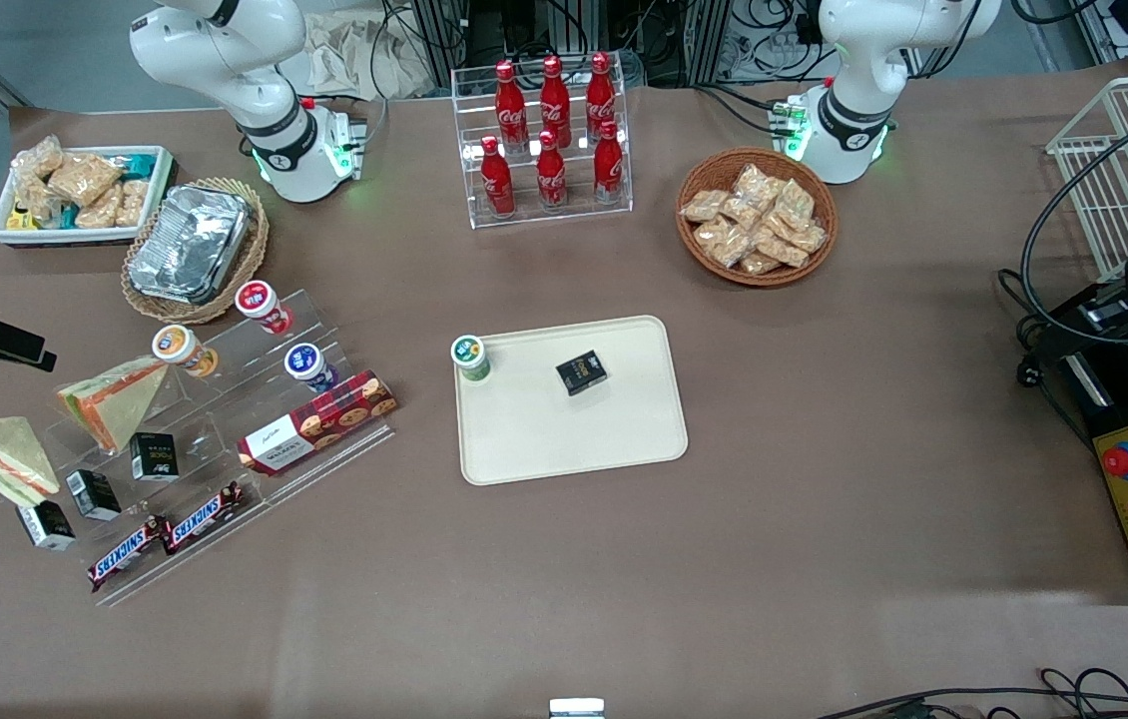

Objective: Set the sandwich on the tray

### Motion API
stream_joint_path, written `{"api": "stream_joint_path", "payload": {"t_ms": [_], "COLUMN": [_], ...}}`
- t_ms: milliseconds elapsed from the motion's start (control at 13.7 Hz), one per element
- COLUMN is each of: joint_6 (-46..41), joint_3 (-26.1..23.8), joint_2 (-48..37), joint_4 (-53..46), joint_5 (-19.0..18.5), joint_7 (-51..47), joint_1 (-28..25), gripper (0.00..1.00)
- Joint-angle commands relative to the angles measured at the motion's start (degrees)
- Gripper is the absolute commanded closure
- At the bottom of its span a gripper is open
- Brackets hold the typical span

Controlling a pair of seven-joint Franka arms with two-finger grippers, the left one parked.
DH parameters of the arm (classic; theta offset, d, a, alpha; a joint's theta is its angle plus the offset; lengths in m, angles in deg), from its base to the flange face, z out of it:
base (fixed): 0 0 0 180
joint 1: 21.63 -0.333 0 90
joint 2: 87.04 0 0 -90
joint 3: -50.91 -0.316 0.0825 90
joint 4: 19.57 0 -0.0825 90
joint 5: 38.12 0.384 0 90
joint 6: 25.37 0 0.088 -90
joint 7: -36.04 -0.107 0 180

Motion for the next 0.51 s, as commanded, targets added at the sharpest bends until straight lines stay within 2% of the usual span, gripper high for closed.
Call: {"api": "stream_joint_path", "payload": {"t_ms": [0, 439], "joint_6": [0.5, -0.5], "joint_3": [0.0, 0.6], "joint_2": [-0.3, -1.3], "joint_4": [-0.2, 0.6], "joint_5": [0.7, 0.5], "joint_7": [0.0, 0.3], "joint_1": [0.2, 0.4], "gripper": [0.01, 0.01]}}
